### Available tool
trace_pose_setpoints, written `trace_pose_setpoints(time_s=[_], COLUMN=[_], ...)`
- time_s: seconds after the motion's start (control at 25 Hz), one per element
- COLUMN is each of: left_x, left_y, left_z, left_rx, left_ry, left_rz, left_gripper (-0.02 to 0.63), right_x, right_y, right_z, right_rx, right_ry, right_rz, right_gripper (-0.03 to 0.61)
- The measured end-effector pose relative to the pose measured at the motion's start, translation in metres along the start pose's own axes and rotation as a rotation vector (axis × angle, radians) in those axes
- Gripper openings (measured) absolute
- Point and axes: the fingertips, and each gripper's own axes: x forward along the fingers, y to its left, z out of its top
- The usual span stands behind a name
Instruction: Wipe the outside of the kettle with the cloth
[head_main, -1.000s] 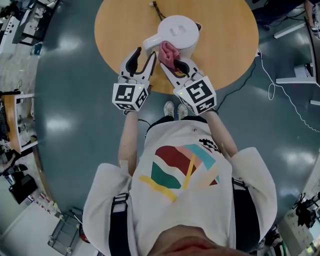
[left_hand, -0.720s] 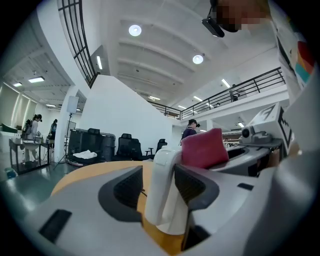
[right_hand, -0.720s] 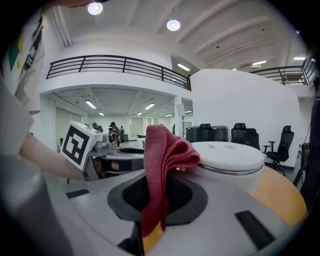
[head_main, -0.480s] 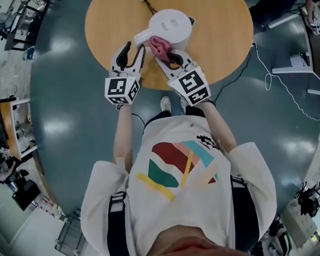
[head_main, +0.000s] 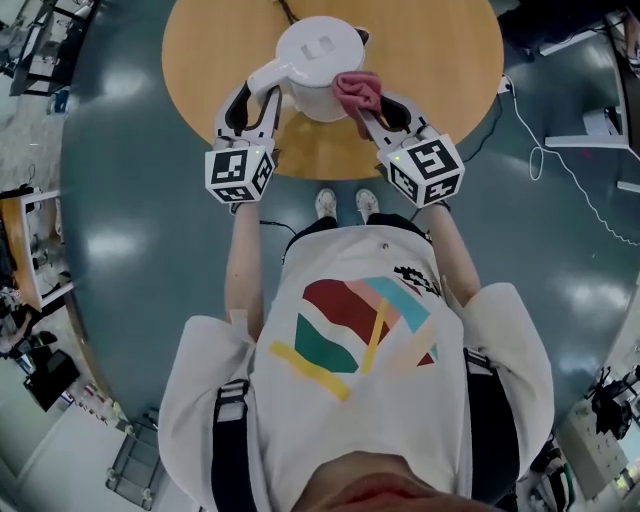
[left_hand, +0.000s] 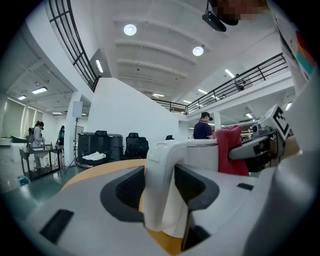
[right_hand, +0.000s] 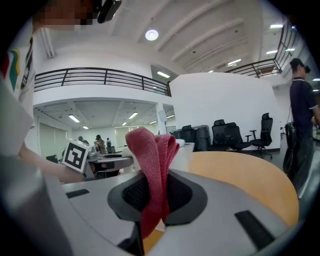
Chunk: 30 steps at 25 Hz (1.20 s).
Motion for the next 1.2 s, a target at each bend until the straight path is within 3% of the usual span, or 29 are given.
trace_pose_setpoints(time_s=[0.2,0.52,0.72,0.96,1.2], left_x=[0.004,0.025,0.024,0.021,0.016], left_y=[0.005,0.004,0.005,0.006,0.006], left_z=[-0.001,-0.001,0.000,-0.002,-0.001], left_rx=[0.051,0.093,0.098,0.105,0.109], left_ry=[0.027,0.058,0.058,0.061,0.054], left_rz=[0.020,0.025,0.017,0.006,-0.022], left_gripper=[0.225,0.216,0.215,0.213,0.212], right_x=[-0.006,0.009,0.002,-0.016,0.034], right_y=[-0.058,-0.077,-0.040,0.010,0.077], right_z=[0.009,0.015,0.008,0.001,-0.053], right_rx=[0.087,0.060,0.028,0.036,-0.028], right_ry=[-0.032,-0.032,-0.017,-0.068,0.045], right_rz=[-0.079,-0.025,0.065,0.100,0.196], right_gripper=[0.044,0.044,0.044,0.044,0.044])
